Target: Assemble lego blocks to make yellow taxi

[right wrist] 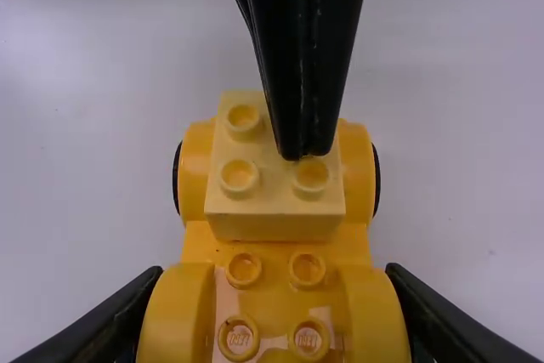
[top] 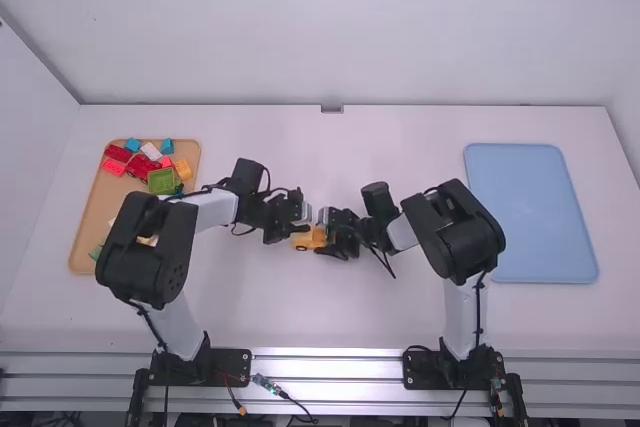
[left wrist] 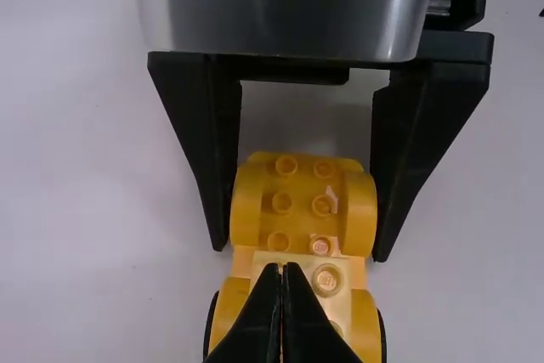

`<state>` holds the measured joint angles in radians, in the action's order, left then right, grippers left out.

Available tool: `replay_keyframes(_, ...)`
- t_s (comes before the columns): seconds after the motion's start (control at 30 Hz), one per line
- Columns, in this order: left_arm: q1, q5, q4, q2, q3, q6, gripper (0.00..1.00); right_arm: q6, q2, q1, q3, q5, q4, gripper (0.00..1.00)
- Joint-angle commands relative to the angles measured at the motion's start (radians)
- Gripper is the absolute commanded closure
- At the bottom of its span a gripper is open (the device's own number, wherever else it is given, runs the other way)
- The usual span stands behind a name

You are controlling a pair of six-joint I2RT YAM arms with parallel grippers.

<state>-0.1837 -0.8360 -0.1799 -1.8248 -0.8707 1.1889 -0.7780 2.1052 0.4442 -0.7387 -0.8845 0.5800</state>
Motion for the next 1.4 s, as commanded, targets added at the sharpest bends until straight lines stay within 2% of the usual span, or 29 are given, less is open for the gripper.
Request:
replay_keyframes(0.0, -0.009, 0.094, -0.029, -0.017, 0.008, -0.006, 0.98, 0.006, 0.012, -0.008, -0.003, 0.020, -0.009, 0.36)
replay_keyframes(0.4, -0.006, 0.262, -0.091, -0.017, 0.008, -0.002, 0.98, 0.014, 0.012, -0.014, -0.014, 0.020, -0.014, 0.36)
replay_keyframes(0.63, -0.007, 0.201, -0.169, -0.017, 0.008, 0.131, 0.98, 0.021, 0.012, -0.013, -0.027, 0.018, -0.021, 0.36)
replay_keyframes(1.1, -0.013, 0.220, -0.152, -0.017, 0.008, 0.091, 0.98, 0.021, 0.012, -0.013, -0.027, 0.021, -0.021, 0.36)
replay_keyframes(1.37, -0.040, 0.225, -0.156, -0.017, 0.008, 0.095, 0.98, 0.018, 0.012, -0.013, -0.020, 0.029, -0.021, 0.23)
